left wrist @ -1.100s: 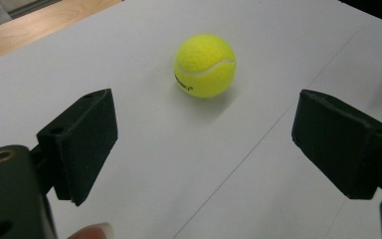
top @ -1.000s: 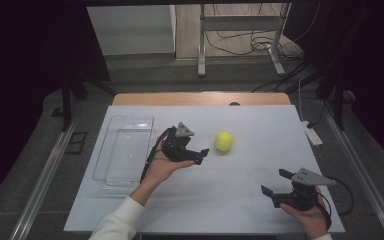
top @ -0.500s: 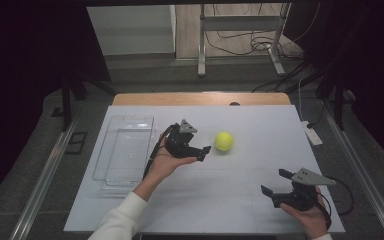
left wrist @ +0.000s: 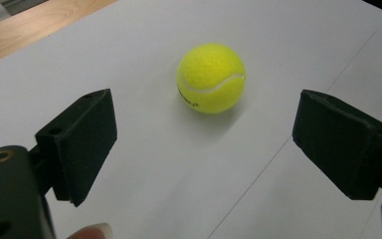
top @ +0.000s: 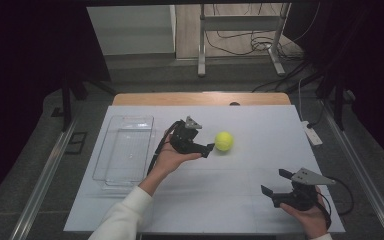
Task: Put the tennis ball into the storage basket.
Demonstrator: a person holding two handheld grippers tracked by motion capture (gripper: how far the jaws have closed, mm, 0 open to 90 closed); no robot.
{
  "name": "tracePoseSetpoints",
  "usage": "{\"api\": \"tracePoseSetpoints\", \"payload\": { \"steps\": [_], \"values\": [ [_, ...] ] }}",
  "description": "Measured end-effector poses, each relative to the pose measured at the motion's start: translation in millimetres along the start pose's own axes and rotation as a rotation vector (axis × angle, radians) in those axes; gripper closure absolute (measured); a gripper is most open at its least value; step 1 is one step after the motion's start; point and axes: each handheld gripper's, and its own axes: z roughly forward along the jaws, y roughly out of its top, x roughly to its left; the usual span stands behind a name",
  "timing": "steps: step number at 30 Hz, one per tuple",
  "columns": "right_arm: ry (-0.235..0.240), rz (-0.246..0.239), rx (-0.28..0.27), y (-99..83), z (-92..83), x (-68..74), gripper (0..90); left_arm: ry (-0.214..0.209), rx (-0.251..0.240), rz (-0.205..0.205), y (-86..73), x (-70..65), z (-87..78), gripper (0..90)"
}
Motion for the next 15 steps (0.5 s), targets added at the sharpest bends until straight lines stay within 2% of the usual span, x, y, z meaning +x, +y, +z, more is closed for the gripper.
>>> {"api": "tracePoseSetpoints", "payload": {
  "steps": [15],
  "values": [
    [-0.002, 0.001, 0.005, -0.6, 0.8, -1.0, 8.8, -0.001, 0.039, 0.015, 8.4, -0.1, 16.3, 11.3]
  ]
}}
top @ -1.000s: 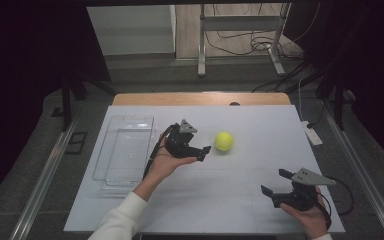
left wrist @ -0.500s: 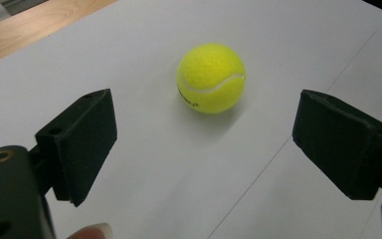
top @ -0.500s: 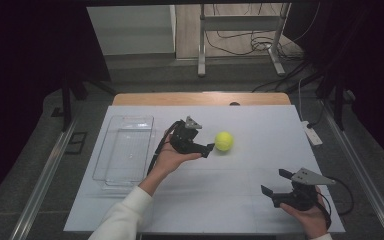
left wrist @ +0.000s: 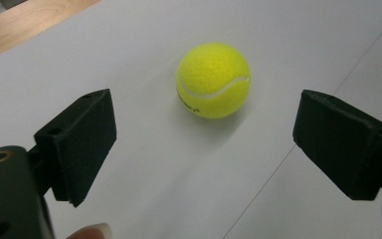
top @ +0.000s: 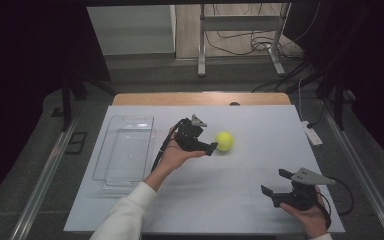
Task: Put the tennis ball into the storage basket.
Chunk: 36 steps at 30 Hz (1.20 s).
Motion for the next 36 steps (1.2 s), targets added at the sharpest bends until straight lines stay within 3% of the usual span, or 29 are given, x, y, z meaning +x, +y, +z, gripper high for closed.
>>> {"api": "tracePoseSetpoints", "payload": {
  "steps": [20, 36],
  "values": [
    [0.005, 0.002, 0.002, -0.7, 1.2, 0.0, 8.8, -0.025, 0.016, 0.022, 9.8, -6.4, 15.2, 10.9],
    [0.006, 0.003, 0.003, -1.1, 1.5, -0.9, 8.8, -0.024, 0.035, 0.007, 13.9, -2.1, 26.9, 10.8]
  ]
}}
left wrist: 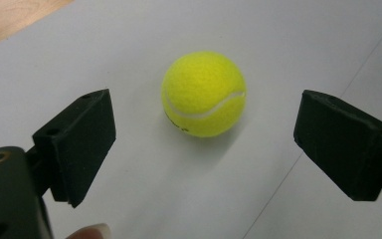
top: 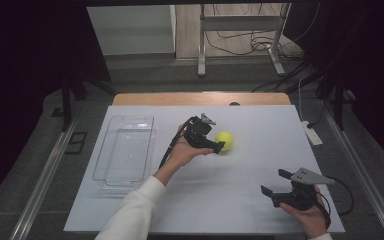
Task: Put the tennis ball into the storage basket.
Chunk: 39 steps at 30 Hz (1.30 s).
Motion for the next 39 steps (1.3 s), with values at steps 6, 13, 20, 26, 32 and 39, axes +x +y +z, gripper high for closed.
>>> {"api": "tracePoseSetpoints", "payload": {
  "steps": [6, 13, 20, 26, 32, 39],
  "values": [
    [0.0, 0.0, 0.001, -0.1, 0.0, -0.3, 8.8, 0.001, 0.01, -0.01, 1.4, 3.1, 8.0, 10.8],
    [0.001, 0.0, 0.002, -0.3, 0.5, -0.4, 8.8, -0.006, 0.012, -0.016, 5.8, 4.2, 11.1, 10.8],
    [0.001, 0.0, 0.003, -0.4, 0.6, -0.3, 8.8, -0.019, 0.02, -0.028, 8.4, 5.6, 16.0, 10.5],
    [0.002, -0.001, 0.003, -0.4, 0.8, -0.2, 8.8, -0.039, 0.025, -0.038, 9.0, 9.2, 21.0, 10.5],
    [0.004, 0.001, 0.003, -0.4, 1.1, -0.5, 8.8, -0.047, 0.029, -0.042, 11.1, 7.8, 27.0, 10.6],
    [0.003, 0.001, 0.005, -0.6, 0.8, -0.8, 8.8, -0.066, 0.044, -0.035, 14.1, 5.4, 34.1, 9.7]
  ]
}}
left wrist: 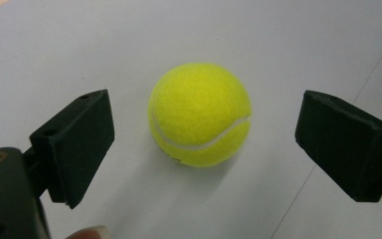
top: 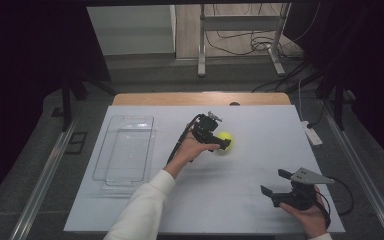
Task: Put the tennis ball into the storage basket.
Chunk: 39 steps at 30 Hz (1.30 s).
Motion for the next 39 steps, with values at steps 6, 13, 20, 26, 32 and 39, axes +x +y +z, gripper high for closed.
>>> {"api": "tracePoseSetpoints", "payload": {
  "steps": [6, 13, 20, 26, 32, 39],
  "values": [
    [0.004, 0.005, 0.0, -0.1, 0.4, 0.0, 8.8, -0.002, 0.017, -0.002, 2.7, -1.0, 8.1, 8.3],
    [0.002, 0.005, 0.0, -0.3, 0.4, -0.3, 8.8, 0.006, 0.03, -0.005, 3.9, -0.5, 15.0, 7.5],
    [0.002, 0.005, -0.001, -0.3, 0.3, -0.6, 8.8, 0.006, 0.043, -0.009, 4.2, 0.4, 22.8, 7.3],
    [0.002, 0.004, 0.0, -0.4, 0.4, -0.8, 8.8, -0.001, 0.053, -0.014, 3.6, 0.7, 28.8, 7.1],
    [0.001, 0.005, -0.001, -0.5, 0.3, -1.1, 8.6, -0.004, 0.058, -0.02, 2.7, 1.0, 34.3, 7.1],
    [0.001, 0.006, 0.0, -0.5, 0.6, -1.4, 8.5, 0.003, 0.071, -0.024, 1.7, 1.3, 39.8, 7.4]
  ]
}}
